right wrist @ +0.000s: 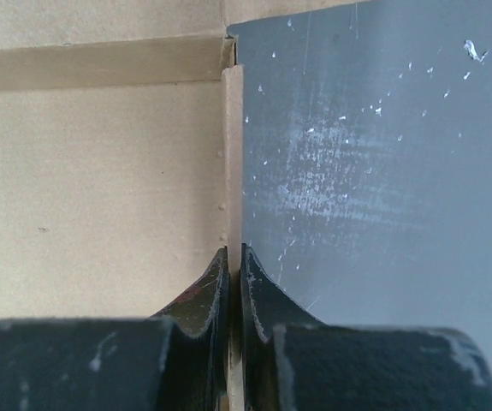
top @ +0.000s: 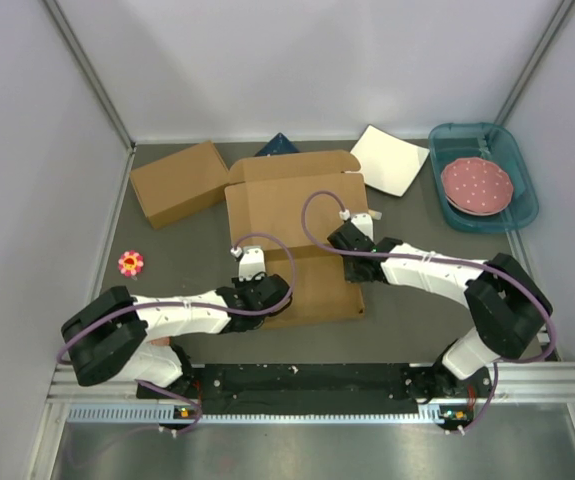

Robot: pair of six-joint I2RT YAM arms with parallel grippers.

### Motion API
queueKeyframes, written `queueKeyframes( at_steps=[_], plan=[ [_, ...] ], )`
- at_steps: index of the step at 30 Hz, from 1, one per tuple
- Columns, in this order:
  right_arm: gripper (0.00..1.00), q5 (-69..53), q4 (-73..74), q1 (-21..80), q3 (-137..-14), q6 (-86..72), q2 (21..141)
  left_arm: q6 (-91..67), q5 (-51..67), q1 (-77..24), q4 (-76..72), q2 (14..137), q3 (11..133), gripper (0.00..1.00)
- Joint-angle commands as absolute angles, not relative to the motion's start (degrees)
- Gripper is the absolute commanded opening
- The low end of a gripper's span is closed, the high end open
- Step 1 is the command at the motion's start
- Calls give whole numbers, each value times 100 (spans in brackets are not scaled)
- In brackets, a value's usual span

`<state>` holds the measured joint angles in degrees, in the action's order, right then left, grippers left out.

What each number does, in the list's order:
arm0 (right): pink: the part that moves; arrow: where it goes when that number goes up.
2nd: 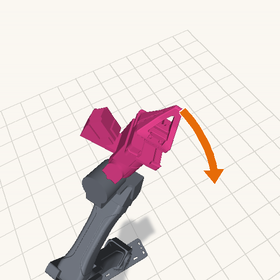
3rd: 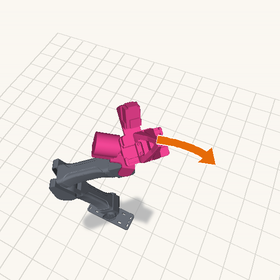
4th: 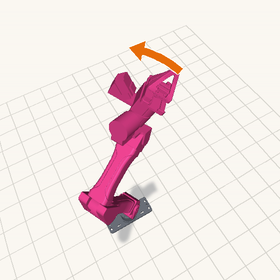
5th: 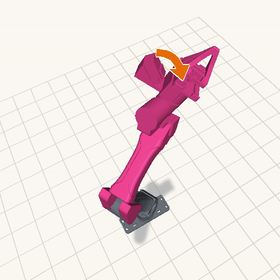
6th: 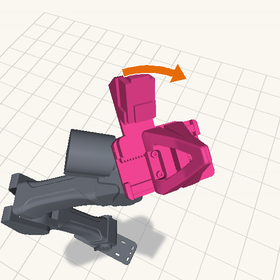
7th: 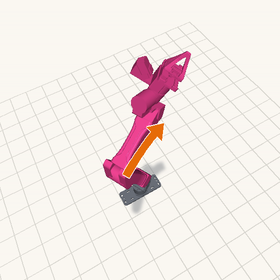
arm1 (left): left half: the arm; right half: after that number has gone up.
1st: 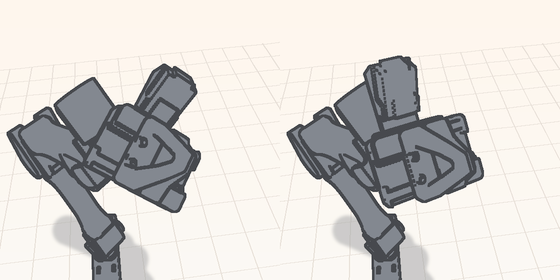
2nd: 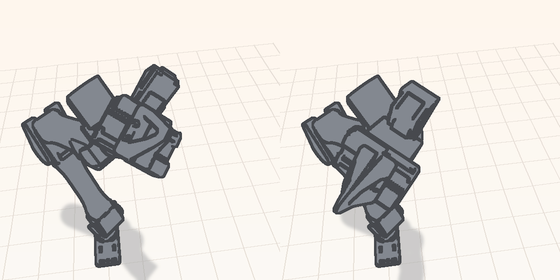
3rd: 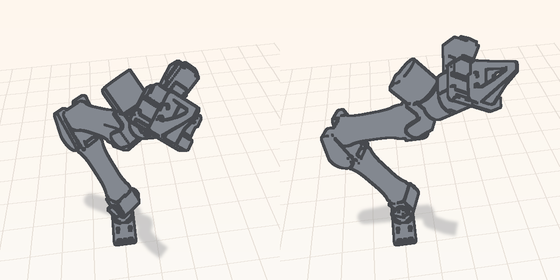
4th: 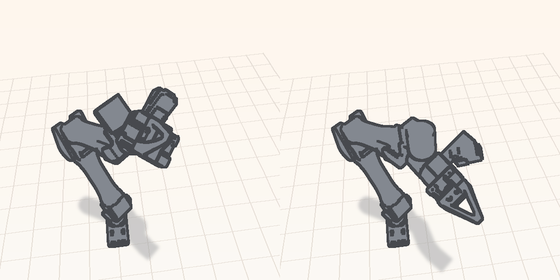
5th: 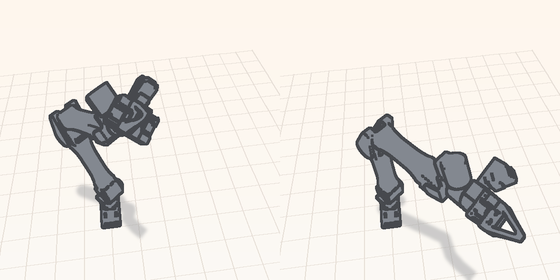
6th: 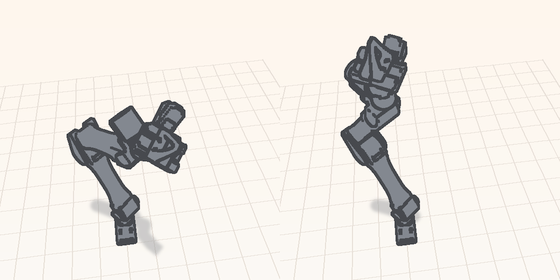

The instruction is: Fold the paper box

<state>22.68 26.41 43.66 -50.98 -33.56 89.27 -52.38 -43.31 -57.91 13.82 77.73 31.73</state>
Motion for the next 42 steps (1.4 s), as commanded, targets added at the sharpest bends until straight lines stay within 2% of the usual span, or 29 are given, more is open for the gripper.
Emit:
queueKeyframes(
  at_steps=[1, 5, 10, 11, 13, 14, 17, 20, 26, 30, 33, 36, 37, 38, 42],
  plan=[
    [0, 2277, 2769, 4368, -4509, -3709, 9799, -5247, -4491, -5818, 1178, 7972, 3234, 0],
    [0, 2084, 2742, 4377, -4456, -3823, 10045, -5221, -4474, -5818, 1143, 8024, 3261, 0],
    [1, 2144, 2733, 4377, -4491, -3850, 9809, -5212, -4474, -5818, 1125, 8007, 3234, 0],
    [12, 2153, 2812, 4368, -4596, -3832, 9695, -5212, -4474, -5818, 1134, 7998, 3234, 0],
    [22, 2215, 2926, 4351, -4832, -3788, 9581, -5203, -4482, -5818, 1125, 7989, 3217, 0],
    [30, 2258, 3014, 4333, -4912, -3718, 9537, -5203, -4482, -5818, 1125, 7981, 3208, 0],
    [40, 2338, 3155, 4176, -5308, -3499, 9378, -5203, -4500, -5818, 1134, 7928, 3182, 0],
    [45, 2364, 3287, 4035, -5686, -3253, 9351, -5212, -4491, -5818, 1143, 7919, 3164, 0],
    [49, 2320, 3375, 3990, -6003, -3120, 9562, -5229, -4482, -5827, 1151, 7928, 3173, 0],
    [48, 2373, 3244, 3990, -6003, -3085, 9475, -5221, -4500, -5827, 1160, 7919, 3182, 0],
    [40, 2504, 3190, 3982, -6047, -2971, 9474, -5212, -4491, -5827, 1169, 7963, 3208, 0],
    [21, 2523, 3191, 3903, -6091, -2892, 9624, -5186, -4483, -5827, 1160, 7972, 3252, 0],
    [4, 2522, 3182, 3868, -6082, -2874, 9659, -5177, -4482, -5827, 1169, 7972, 3261, 0],
    [0, 2540, 3164, 3876, -6065, -2883, 9685, -5168, -4491, -5827, 1160, 7972, 3269, 0],
    [0, 2619, 3094, 3867, -5872, -2892, 9782, -5159, -4526, -5827, 1186, 7937, 3270, 0]
  ],
)
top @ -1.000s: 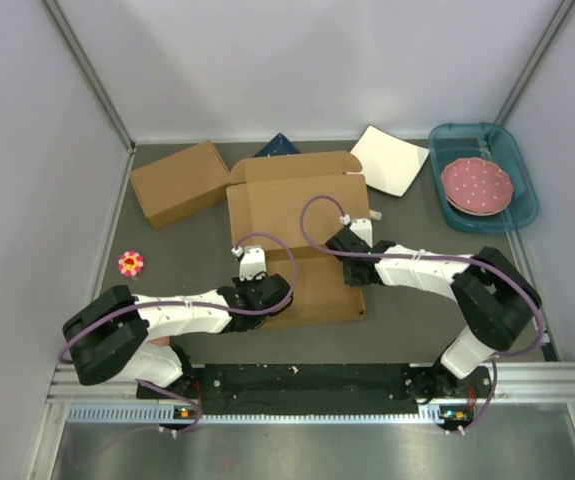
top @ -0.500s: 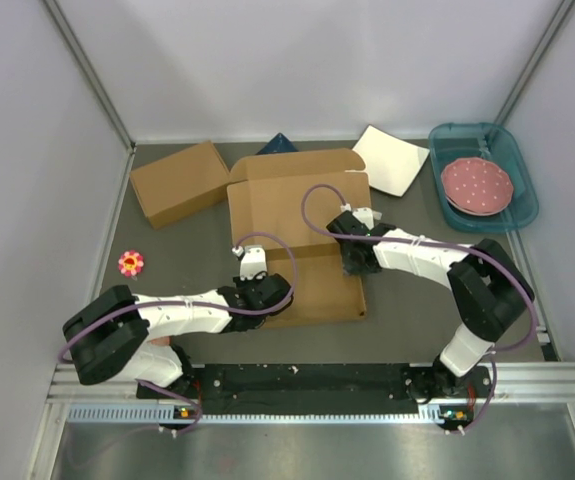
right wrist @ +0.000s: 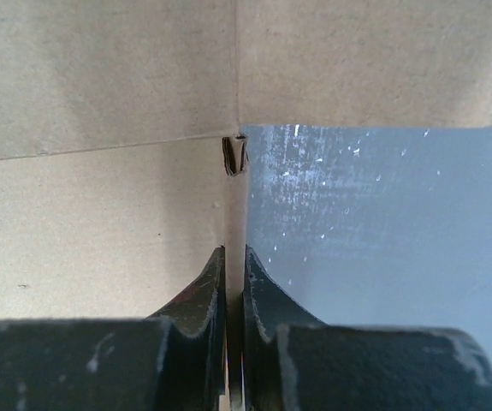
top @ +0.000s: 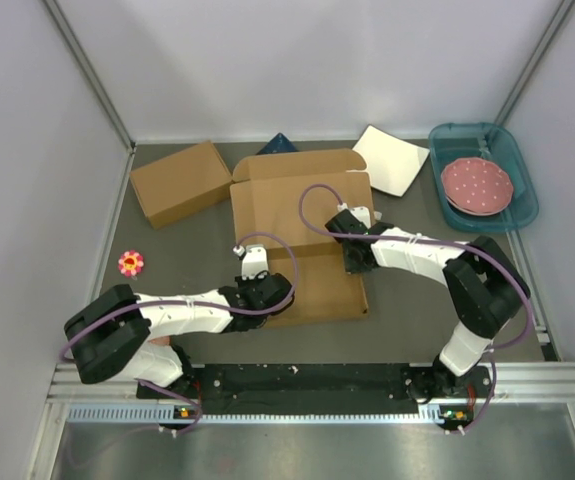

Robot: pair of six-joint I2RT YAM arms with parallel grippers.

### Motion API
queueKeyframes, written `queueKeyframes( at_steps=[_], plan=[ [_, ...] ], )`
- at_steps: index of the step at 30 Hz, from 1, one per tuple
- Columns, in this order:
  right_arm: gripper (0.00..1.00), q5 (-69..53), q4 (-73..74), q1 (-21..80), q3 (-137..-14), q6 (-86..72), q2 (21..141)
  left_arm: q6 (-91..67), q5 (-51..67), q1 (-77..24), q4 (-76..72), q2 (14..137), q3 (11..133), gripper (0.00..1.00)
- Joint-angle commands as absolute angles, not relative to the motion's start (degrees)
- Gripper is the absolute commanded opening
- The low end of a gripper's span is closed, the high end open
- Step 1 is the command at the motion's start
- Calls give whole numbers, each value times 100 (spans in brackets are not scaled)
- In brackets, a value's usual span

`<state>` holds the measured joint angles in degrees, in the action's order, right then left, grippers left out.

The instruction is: Fold the paper box

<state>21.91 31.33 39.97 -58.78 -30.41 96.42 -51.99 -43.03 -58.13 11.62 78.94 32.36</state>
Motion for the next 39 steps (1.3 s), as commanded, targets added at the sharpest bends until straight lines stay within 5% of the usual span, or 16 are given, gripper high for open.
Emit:
queueKeyframes(
  at_steps=[1, 19, 25, 28, 39],
  plan=[
    [0, 2628, 3076, 3867, -5758, -2926, 9782, -5159, -4535, -5827, 1187, 7945, 3270, 0],
    [0, 2180, 2689, 3867, -4922, -3357, 9968, -5063, -4535, -5827, 1195, 8086, 3419, 0],
    [39, 2162, 2926, 3876, -5185, -3375, 9273, -5071, -4526, -5827, 1230, 8095, 3428, 0],
    [46, 2197, 3050, 3876, -5335, -3331, 8870, -5098, -4509, -5836, 1283, 8095, 3445, 0],
    [45, 1890, 3234, 3902, -4985, -3384, 8200, -5150, -4500, -5836, 1292, 8174, 3489, 0]
  ],
)
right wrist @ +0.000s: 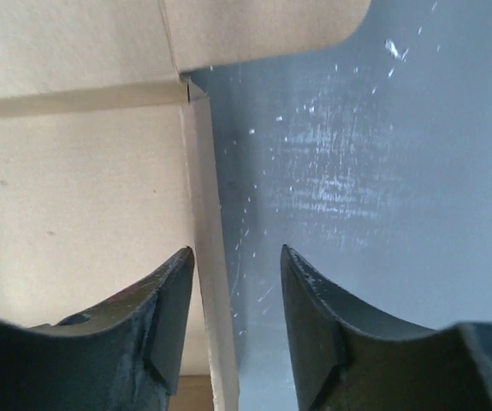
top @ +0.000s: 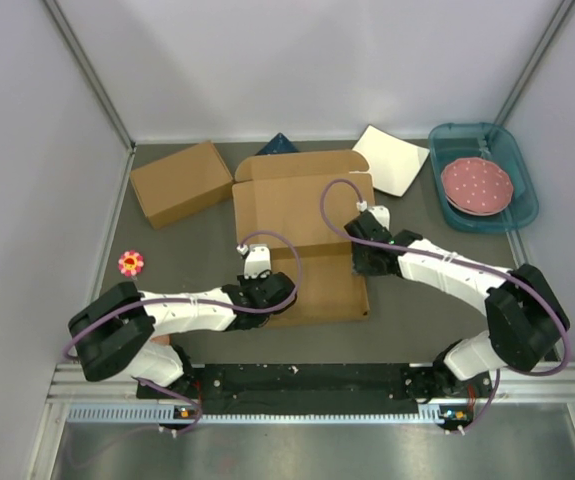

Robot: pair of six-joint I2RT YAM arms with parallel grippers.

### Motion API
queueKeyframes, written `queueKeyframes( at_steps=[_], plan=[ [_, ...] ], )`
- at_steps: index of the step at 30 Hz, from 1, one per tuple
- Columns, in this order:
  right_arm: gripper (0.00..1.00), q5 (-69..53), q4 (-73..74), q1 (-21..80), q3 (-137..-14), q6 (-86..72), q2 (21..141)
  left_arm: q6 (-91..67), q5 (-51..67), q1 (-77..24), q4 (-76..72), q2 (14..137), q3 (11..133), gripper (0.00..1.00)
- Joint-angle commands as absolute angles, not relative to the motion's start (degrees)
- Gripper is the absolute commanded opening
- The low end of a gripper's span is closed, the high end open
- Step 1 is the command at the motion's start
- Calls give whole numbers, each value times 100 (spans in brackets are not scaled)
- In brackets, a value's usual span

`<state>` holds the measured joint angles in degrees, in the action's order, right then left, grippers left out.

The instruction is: Fold the paper box

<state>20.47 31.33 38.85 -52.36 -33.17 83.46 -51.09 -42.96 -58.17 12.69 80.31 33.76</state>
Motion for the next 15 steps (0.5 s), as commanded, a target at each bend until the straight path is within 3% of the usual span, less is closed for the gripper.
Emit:
queueKeyframes(
  at_steps=[1, 2, 3, 6, 15],
  plan=[
    [42, 1872, 3226, 3894, -4923, -3384, 8218, -5150, -4509, -5836, 1292, 8183, 3507, 0],
    [38, 1820, 3199, 3911, -4870, -3392, 8253, -5142, -4500, -5836, 1292, 8200, 3524, 0],
    [22, 1793, 3182, 3920, -4747, -3410, 8279, -5142, -4500, -5836, 1301, 8209, 3542, 0],
    [2, 1758, 3050, 4051, -4519, -3515, 8297, -5133, -4500, -5836, 1292, 8218, 3577, 0],
    [0, 1749, 2795, 4219, -4184, -3709, 8692, -5159, -4482, -5836, 1301, 8288, 3586, 0]
  ],
)
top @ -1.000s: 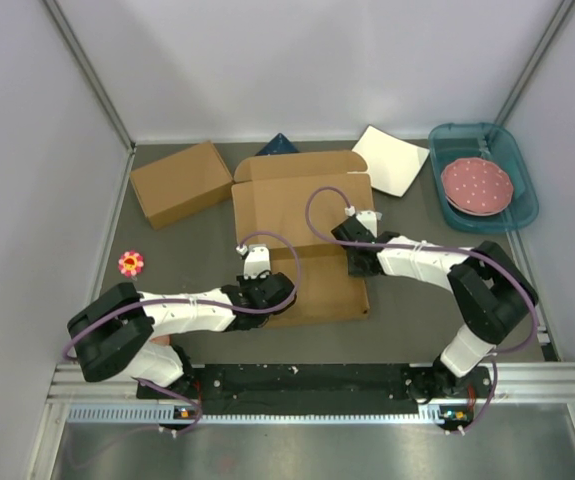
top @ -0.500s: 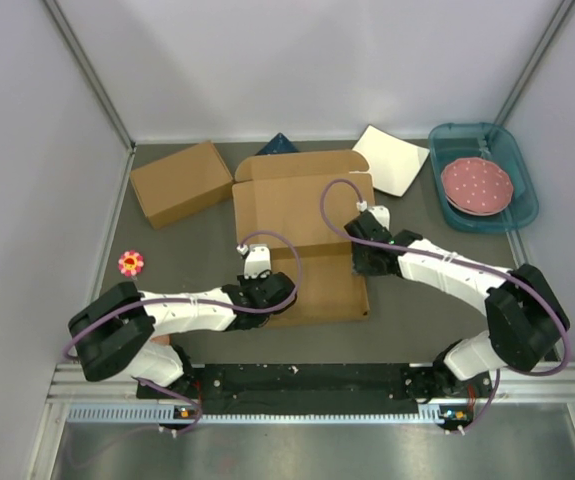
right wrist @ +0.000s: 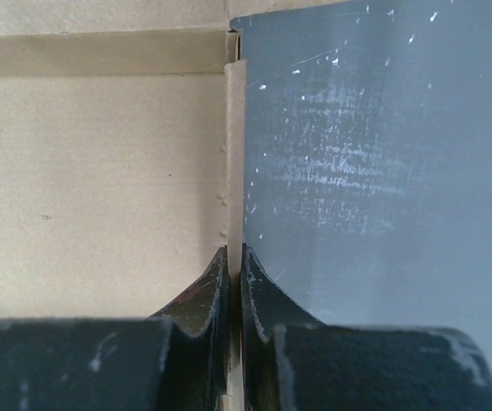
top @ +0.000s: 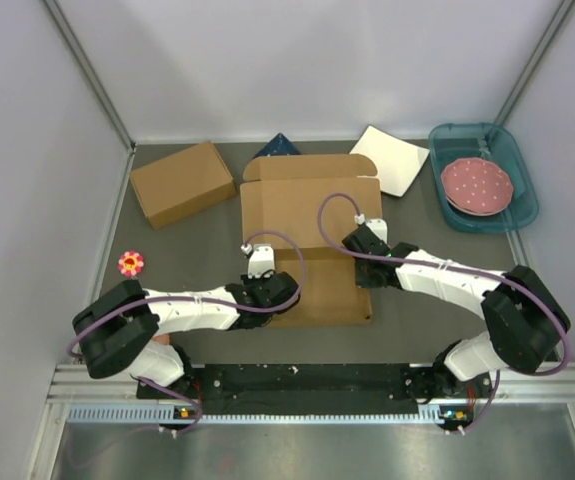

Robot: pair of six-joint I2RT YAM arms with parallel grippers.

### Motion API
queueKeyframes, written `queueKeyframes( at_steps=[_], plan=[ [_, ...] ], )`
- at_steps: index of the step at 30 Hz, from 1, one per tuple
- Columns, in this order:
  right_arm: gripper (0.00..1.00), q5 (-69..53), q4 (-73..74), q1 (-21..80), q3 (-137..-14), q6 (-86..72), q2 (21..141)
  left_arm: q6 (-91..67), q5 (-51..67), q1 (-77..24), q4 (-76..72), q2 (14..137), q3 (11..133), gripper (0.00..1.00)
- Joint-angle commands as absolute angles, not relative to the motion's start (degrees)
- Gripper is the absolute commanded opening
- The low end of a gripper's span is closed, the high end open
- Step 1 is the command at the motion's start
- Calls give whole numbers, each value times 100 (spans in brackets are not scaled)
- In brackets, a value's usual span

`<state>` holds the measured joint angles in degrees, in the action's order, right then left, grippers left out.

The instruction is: Fold the paper box

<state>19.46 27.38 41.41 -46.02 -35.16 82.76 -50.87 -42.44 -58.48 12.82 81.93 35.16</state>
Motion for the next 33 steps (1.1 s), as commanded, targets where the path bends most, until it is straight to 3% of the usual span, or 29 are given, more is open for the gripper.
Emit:
queueKeyframes(
  at_steps=[1, 2, 3, 6, 7, 8, 14, 21, 29, 33],
  plan=[
    [0, 1749, 2778, 4219, -4166, -3744, 8684, -5159, -4482, -5836, 1301, 8271, 3577, 0],
    [1, 1723, 2760, 4210, -4157, -3762, 8640, -5150, -4509, -5836, 1301, 8236, 3586, 0],
    [18, 1705, 2760, 4210, -4166, -3753, 8579, -5124, -4517, -5836, 1301, 8201, 3577, 7],
    [45, 1696, 2768, 4210, -4271, -3718, 8254, -4984, -4535, -5836, 1318, 8069, 3630, 29],
    [49, 1688, 2786, 4219, -4315, -3700, 8166, -4957, -4535, -5836, 1310, 8042, 3665, 42],
    [54, 1670, 2795, 4210, -4385, -3683, 8035, -4957, -4526, -5827, 1310, 7981, 3665, 46],
    [63, 1617, 2953, 4227, -4684, -3621, 7770, -4966, -4623, -5836, 1529, 7779, 3806, 68],
    [69, 1617, 3190, 4210, -5088, -3455, 7234, -4624, -4720, -5836, 1661, 7120, 4016, 82],
    [72, 1705, 3612, 4227, -5607, -3252, 6690, -4027, -4544, -5836, 1942, 6425, 4333, 84],
    [72, 1679, 3788, 4228, -5809, -2954, 6224, -4034, -5191, -5836, 2759, 5882, 4439, 84]
  ],
)
